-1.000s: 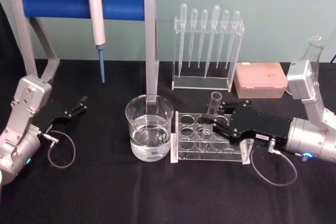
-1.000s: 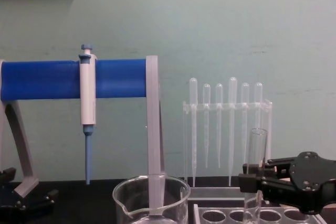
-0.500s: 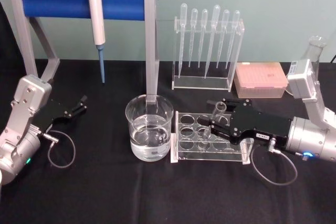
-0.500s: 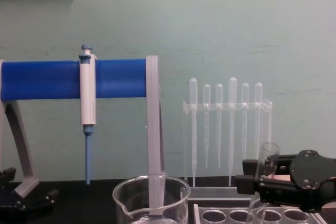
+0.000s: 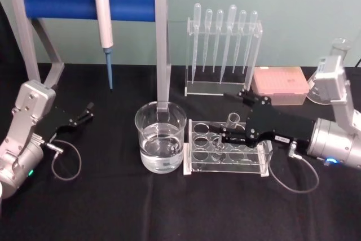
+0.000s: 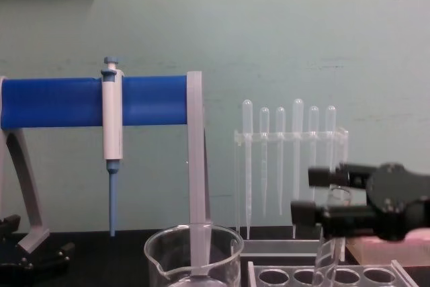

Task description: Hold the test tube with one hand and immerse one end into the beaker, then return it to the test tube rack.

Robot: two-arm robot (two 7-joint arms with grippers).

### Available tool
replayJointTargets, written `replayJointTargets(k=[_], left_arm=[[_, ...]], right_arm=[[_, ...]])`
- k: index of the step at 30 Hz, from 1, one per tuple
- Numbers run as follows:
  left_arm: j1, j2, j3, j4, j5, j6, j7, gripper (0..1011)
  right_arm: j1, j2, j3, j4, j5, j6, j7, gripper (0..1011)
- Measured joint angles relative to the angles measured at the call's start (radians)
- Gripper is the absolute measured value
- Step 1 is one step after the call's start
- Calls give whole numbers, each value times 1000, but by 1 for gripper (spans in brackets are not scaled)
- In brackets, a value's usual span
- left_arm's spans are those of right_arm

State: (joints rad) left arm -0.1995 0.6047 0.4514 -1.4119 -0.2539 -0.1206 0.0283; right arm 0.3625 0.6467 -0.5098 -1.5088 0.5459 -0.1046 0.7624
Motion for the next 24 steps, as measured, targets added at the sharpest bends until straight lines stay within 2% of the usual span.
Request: replayJointTargets(k=[6, 10, 13, 14, 15, 16, 17, 22, 24], left_arm=[[0, 0, 0, 0, 0, 0, 0, 1000], [0, 0, 0, 0, 0, 0, 0, 1000], [0, 0, 0, 0, 0, 0, 0, 1000], [0, 0, 0, 0, 0, 0, 0, 1000], [0, 0, 0, 0, 0, 0, 0, 1000], [0, 0, 0, 0, 0, 0, 0, 1000], [0, 0, 0, 0, 0, 0, 0, 1000], [0, 0, 0, 0, 0, 0, 0, 1000], [0, 0, 0, 0, 0, 0, 0, 1000]], right_arm=[[-32, -3, 46, -74, 10, -25, -60, 1004], [-76, -17, 97, -125, -5, -49, -157, 1004], [-118, -37, 143, -151, -31, -58, -263, 1004], [-142, -50, 167, -160, -48, -58, -328, 1004], [-155, -58, 180, -164, -57, -58, -361, 1004], [-177, -72, 200, -170, -79, -54, -426, 1004], [-191, -82, 213, -173, -92, -49, -465, 1004], [-252, -140, 261, -173, -182, 2, -673, 1004], [-264, -157, 269, -164, -205, 14, -721, 1004]])
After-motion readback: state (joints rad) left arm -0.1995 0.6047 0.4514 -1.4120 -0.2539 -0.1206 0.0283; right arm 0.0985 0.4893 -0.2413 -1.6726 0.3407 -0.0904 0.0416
